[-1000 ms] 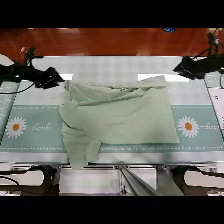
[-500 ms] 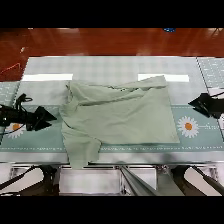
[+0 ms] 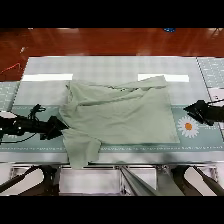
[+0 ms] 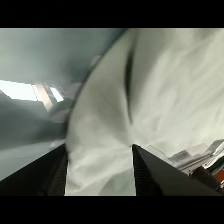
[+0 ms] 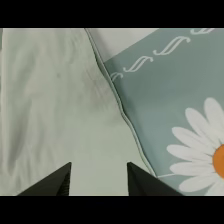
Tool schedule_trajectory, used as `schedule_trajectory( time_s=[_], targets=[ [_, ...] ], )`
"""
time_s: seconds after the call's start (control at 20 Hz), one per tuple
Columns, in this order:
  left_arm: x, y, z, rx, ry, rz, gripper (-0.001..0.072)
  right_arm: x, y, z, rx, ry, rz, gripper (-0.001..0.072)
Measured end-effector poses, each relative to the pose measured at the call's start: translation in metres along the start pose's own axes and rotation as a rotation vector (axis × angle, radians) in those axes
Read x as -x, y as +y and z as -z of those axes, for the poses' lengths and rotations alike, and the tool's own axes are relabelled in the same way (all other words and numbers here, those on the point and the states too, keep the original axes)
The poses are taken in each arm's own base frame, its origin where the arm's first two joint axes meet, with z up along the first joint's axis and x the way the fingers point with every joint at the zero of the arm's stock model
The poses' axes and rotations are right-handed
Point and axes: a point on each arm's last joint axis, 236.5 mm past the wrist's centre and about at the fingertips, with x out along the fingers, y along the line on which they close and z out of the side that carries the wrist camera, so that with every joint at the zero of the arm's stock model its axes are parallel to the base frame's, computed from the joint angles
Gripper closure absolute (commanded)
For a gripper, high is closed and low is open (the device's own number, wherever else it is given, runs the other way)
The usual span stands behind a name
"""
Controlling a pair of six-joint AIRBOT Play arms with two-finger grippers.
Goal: Fold the shirts.
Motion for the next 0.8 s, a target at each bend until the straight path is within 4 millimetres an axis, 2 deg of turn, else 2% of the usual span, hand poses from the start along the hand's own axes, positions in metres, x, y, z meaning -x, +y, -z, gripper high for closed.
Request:
schedule_trajectory(
  time_s=[0.05,0.1,0.15,0.25,0.3,0.4,0.6,0.8],
  targets=[
    [-0.005,-0.003,0.004,-0.022,0.014,-0.009,0.0359,0.0,0.0,0.0,-0.005,-0.002,-0.003,0.0306],
    [-0.008,-0.003,0.005,-0.043,0.016,-0.026,0.0651,0.001,-0.002,-0.001,-0.011,-0.008,-0.003,0.0306],
    [-0.011,-0.001,0.005,-0.062,0.018,-0.047,0.0689,0.003,-0.006,-0.003,-0.026,-0.015,0.003,0.0306],
    [-0.014,-0.003,0.006,-0.079,0.02,-0.05,0.0688,0.008,-0.021,-0.003,-0.061,-0.02,0.038,0.0306],
    [-0.015,-0.004,0.007,-0.084,0.023,-0.051,0.0688,0.01,-0.032,0.004,-0.08,0.004,0.068,0.0301],
    [-0.016,-0.006,0.007,-0.09,0.024,-0.051,0.0689,0.009,-0.051,0.033,-0.135,0.103,0.118,0.0298],
    [-0.017,-0.008,0.007,-0.096,0.021,-0.049,0.0688,0.004,-0.073,0.085,-0.198,0.273,0.172,0.0299],
    [-0.017,-0.008,0.005,-0.095,0.015,-0.049,0.0688,0.002,-0.082,0.113,-0.243,0.389,0.191,0.0299]
  ],
)
